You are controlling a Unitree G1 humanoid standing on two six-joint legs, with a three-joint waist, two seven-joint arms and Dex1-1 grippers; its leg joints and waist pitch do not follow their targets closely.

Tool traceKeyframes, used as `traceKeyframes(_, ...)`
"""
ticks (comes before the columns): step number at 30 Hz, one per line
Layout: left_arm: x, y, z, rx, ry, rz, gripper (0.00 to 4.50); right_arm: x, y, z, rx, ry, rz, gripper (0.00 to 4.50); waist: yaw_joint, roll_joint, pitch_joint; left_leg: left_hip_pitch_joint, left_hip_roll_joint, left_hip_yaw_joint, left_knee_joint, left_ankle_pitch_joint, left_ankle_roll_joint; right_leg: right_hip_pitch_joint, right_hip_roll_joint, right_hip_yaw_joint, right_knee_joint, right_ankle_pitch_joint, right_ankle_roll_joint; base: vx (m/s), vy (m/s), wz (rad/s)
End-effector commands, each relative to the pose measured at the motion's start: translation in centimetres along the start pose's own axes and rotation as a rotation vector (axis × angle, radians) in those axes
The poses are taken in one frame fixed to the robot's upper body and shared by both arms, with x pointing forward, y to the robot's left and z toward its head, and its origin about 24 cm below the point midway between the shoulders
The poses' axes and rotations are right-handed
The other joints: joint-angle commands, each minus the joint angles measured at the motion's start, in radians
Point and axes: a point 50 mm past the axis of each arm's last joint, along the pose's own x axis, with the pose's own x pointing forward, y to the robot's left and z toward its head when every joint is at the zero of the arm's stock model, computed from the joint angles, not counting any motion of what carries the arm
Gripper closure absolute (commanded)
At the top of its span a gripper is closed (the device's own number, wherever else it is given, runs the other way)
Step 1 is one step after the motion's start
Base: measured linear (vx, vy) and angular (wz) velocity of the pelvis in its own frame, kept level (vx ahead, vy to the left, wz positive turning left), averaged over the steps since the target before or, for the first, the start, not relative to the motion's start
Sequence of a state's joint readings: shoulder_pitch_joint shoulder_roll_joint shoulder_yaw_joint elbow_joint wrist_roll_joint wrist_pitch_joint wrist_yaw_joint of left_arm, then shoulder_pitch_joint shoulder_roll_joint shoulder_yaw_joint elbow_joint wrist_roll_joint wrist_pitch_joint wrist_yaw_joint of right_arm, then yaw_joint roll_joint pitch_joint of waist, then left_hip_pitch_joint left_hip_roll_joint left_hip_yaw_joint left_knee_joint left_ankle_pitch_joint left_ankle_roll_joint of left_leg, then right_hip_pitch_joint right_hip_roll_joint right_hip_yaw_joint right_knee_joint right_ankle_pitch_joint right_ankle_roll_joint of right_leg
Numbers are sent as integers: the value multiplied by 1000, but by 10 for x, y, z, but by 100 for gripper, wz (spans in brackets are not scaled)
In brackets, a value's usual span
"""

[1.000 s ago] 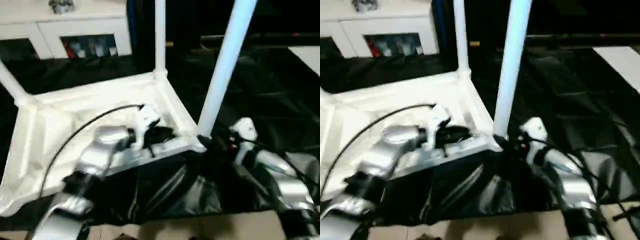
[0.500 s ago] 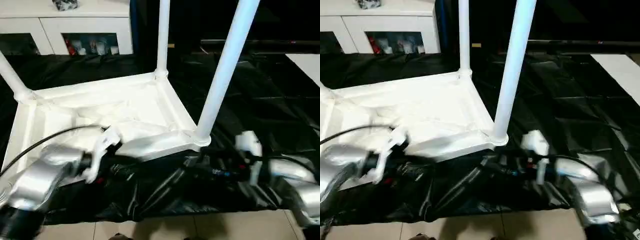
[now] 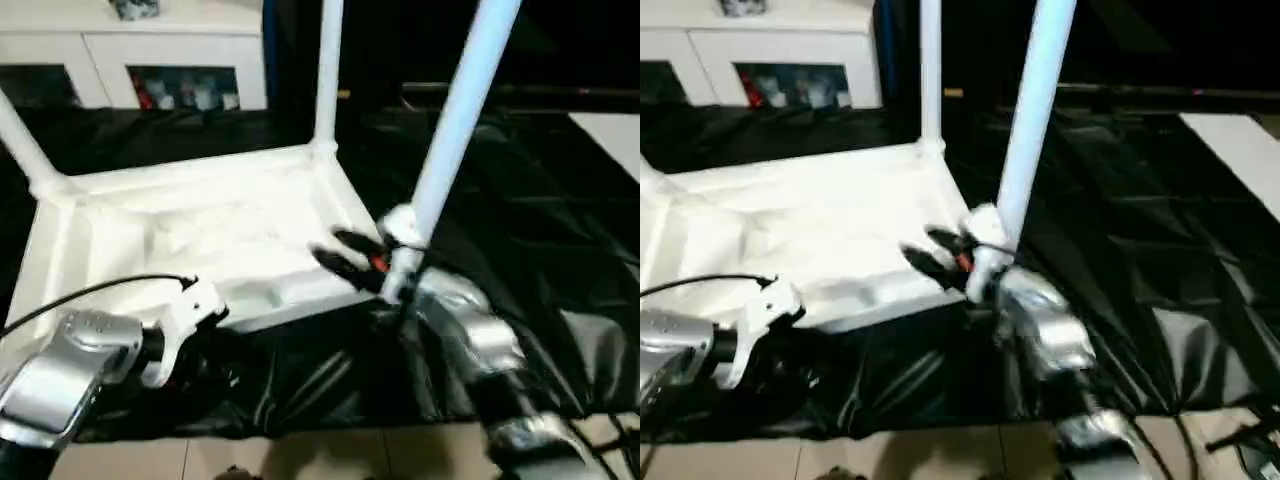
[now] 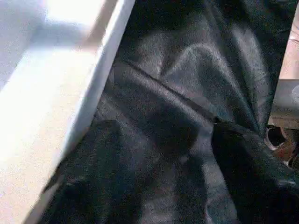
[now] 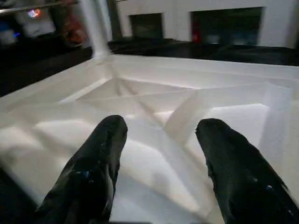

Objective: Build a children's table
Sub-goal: Rotate leg to tighten

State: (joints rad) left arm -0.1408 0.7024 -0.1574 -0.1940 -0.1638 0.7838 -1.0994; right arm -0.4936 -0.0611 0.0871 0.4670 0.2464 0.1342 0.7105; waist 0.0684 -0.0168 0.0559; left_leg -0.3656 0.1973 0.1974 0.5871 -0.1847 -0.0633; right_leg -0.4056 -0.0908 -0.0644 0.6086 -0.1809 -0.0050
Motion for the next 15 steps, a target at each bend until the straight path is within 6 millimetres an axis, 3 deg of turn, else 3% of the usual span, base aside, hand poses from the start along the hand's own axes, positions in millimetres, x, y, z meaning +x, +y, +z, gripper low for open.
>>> traceKeyframes(1, -2, 3, -1, 22, 20, 58, 77, 3, -11, 1, 55, -51, -132, 177, -2, 13, -58, 18, 33, -17, -83, -234, -22, 34, -47, 48, -66, -235, -202, 0, 0, 0)
traceKeyframes(3, -1, 7, 0, 36, 6, 110, 55, 9, -23, 2, 161, -128, -325, 177, -4, 8, -59, 18, 31, -17, -83, -235, -31, 35, -49, 48, -66, -249, -202, 0, 0, 0)
traceKeyframes(4, 0, 8, 1, 41, -5, 131, 48, 8, -29, 2, 217, -158, -407, 177, -6, 12, -56, 20, 31, -18, -84, -255, -38, 31, -50, 49, -69, -280, -198, 0, 0, 0)
traceKeyframes(5, 0, 11, 2, 41, -20, 170, 39, 6, -36, 1, 303, -199, -506, 177, -6, 9, -55, 26, 32, -18, -84, -291, -44, 25, -51, 50, -72, -318, -185, 0, 0, 0)
traceKeyframes(7, 0, 13, 3, 47, -30, 192, 30, 4, -38, -1, 327, -217, -535, 177, -2, 13, -55, 33, 33, -17, -85, -320, -54, 19, -45, 48, -74, -328, -164, 0, 0, 0)
traceKeyframes(9, -1, 13, 3, 51, -41, 207, 8, 3, -40, -2, 316, -218, -551, 177, 1, 14, -54, 30, 32, -18, -87, -324, -59, 22, -42, 48, -72, -307, -156, 0, 0, 0)
traceKeyframes(11, -1, 15, 5, 59, -79, 249, 3, -2, -47, -4, 289, -211, -607, 177, 4, 10, -58, 23, 31, -19, -88, -305, -61, 29, -43, 46, -68, -280, -154, 0, 0, 0)
traceKeyframes(15, -2, 21, 10, 70, -132, 318, 3, -13, -65, 1, 267, -225, -694, 177, 9, 2, -62, 23, 28, -16, -81, -284, -50, 31, -46, 47, -67, -260, -165, 0, 0, 0)
